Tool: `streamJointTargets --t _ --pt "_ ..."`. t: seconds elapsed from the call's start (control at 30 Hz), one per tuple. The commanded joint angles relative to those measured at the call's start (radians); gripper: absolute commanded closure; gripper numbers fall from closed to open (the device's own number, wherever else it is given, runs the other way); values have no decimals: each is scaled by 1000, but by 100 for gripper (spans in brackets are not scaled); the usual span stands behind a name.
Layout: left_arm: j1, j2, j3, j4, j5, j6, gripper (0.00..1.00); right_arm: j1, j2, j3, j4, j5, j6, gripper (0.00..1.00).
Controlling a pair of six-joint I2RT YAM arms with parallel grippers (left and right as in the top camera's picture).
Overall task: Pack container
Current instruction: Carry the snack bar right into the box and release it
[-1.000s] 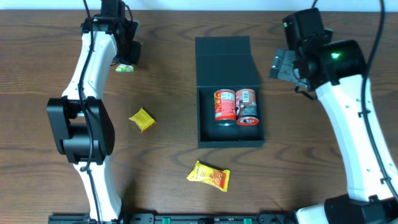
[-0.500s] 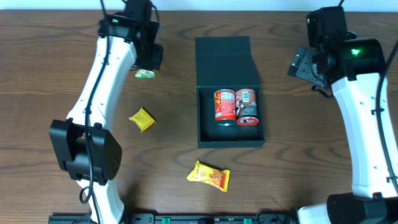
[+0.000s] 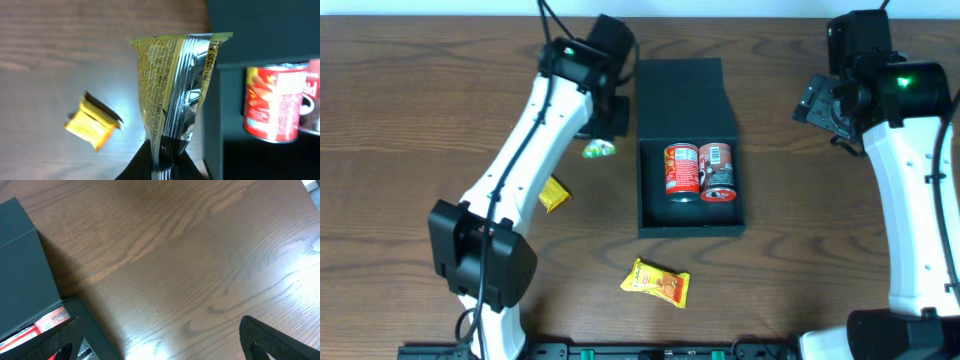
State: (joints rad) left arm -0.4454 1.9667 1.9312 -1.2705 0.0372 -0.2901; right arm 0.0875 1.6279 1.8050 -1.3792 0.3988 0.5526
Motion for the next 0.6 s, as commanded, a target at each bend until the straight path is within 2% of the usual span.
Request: streamJointTargets --t 0.0,0.27,0.57 --pt "-50 -30 24 -22 -19 -101 87 -4 2 -1 0 19 19 1" --pt "-164 -30 24 -43 -61 -222 87 -4 2 -1 7 20 19 1" --pt "-285 -29 22 -103 -156 -501 90 -4 2 -1 6 20 19 1"
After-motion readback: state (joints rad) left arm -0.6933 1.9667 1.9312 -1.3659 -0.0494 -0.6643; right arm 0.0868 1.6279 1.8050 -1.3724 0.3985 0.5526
